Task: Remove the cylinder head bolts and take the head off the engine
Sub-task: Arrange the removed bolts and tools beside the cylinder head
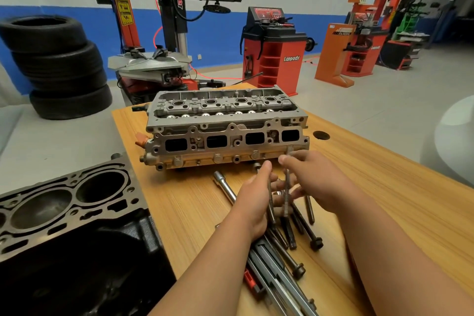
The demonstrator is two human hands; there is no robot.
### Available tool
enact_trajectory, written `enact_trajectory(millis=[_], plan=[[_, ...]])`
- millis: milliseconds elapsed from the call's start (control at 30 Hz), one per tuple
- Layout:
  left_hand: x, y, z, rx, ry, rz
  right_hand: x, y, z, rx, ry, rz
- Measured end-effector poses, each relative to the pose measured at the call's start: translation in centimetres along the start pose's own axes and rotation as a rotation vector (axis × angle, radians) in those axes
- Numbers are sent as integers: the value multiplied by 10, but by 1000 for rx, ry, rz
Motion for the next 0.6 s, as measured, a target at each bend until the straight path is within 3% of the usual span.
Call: enact_trajectory(millis=[67, 100, 200, 267, 333, 433, 533, 600], plan=[[4, -1, -1, 5, 37, 2, 0, 2, 3, -7, 34, 167], [3, -1, 0, 5, 31, -25, -6, 3, 6, -25, 1, 132], [-8, -1, 1, 18, -40, -100, -38, 1, 9, -12, -214, -493], [-11, -2, 3, 47, -44, -102, -44, -21, 9, 167, -186, -874], [-13, -3, 3, 71, -47, -89, -36, -44, 11, 278, -69, -1013], [-14, -4, 3, 89, -57, -81, -28, -43, 14, 248, -24, -970], [-10, -5, 2, 89, -43, -90, -25, -21, 9, 112, -23, -557], [-8, -5, 3, 80, -26, -65, -13, 3, -1, -16, 81, -363]])
Point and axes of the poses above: each hand's wrist, its own z-axis towards the middle knuckle, its own x-axis out of the palm, y = z × x, the point moved 10 cm from there along z, towards the middle knuckle, and after that the axes turned 4 degrees about z, right-handed, at the moved point
